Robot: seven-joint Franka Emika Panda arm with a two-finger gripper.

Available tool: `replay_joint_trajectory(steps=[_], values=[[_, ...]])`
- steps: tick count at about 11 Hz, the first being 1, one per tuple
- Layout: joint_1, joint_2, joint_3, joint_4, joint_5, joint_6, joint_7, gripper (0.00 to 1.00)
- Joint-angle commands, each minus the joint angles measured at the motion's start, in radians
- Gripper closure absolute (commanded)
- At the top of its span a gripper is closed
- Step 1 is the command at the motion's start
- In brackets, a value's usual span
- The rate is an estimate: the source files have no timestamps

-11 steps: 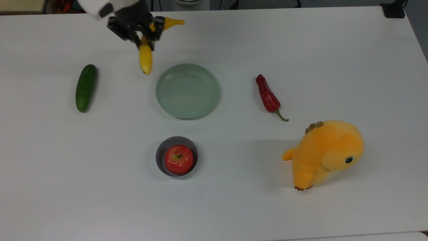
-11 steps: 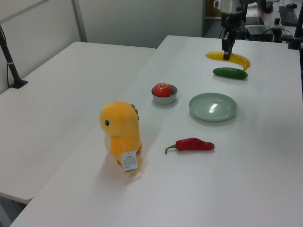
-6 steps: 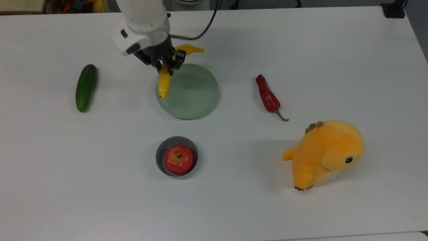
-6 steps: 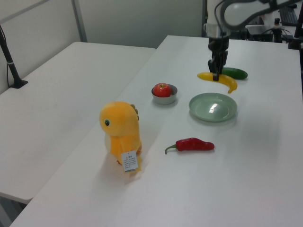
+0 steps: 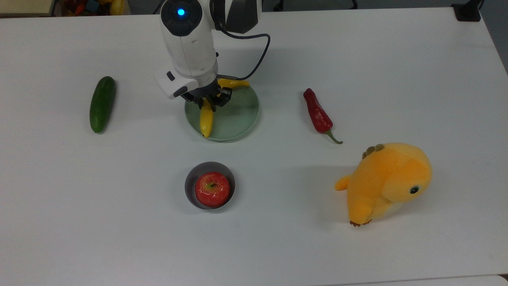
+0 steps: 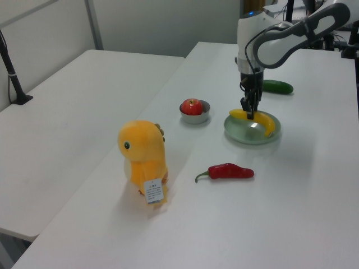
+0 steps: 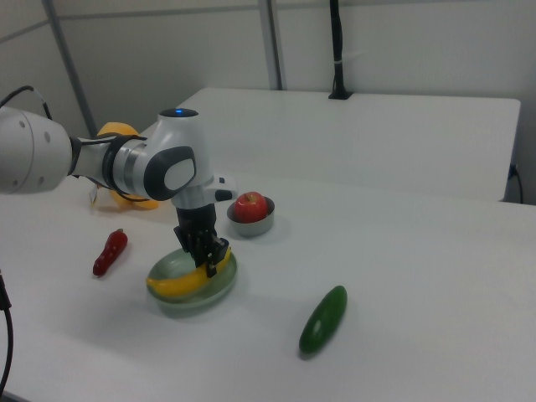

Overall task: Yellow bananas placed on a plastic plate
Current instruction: 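Carry the banana over the green plate and lower it, then open the gripper to release the banana onto the plate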

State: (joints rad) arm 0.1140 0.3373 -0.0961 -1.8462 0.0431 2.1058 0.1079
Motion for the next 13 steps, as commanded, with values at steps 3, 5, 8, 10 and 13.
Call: replay_joint_trajectory(steps=[3, 5, 8, 10, 13], values=[[0.006, 0.002, 0.010, -0.013, -0.019, 0.050, 0.029, 0.45], [0.004, -0.006, 0.010, -0.013, -0.019, 0.043, 0.030, 0.00], [0.003, -0.040, 0.010, -0.001, -0.019, 0.011, 0.029, 0.00], [0.001, -0.092, 0.009, 0.008, -0.019, -0.038, 0.029, 0.00], [-0.020, -0.164, 0.009, 0.102, -0.019, -0.221, 0.029, 0.00]])
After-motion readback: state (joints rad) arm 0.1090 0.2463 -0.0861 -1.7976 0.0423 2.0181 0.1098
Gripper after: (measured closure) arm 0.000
